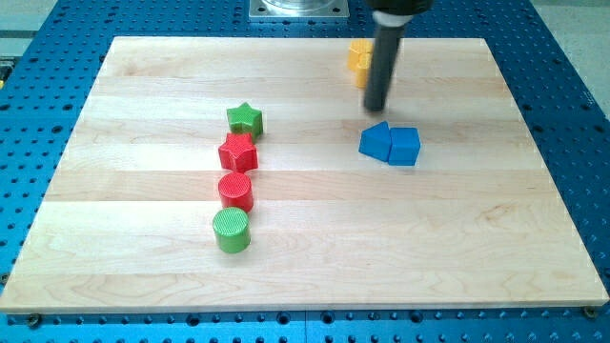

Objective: Slide green star horizontally to the red star

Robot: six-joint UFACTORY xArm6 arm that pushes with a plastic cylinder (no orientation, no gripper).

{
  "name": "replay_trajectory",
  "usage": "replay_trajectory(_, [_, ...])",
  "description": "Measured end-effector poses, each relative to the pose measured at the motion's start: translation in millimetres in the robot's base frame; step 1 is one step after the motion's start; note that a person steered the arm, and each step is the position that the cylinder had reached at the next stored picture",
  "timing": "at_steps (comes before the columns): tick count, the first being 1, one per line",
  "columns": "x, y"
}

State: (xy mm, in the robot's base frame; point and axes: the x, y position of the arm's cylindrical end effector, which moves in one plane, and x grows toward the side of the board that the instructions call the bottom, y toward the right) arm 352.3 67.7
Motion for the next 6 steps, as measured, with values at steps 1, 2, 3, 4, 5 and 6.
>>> replay_trajectory(1, [19.0, -72.6])
replay_trajectory(2, [11.0, -84.2])
replay_trajectory(3, [27.5, -141.4])
replay_trajectory(4, [38.0, -202.5])
replay_trajectory(5, [38.1, -221.9])
replay_trajectory(6, [19.0, -177.5])
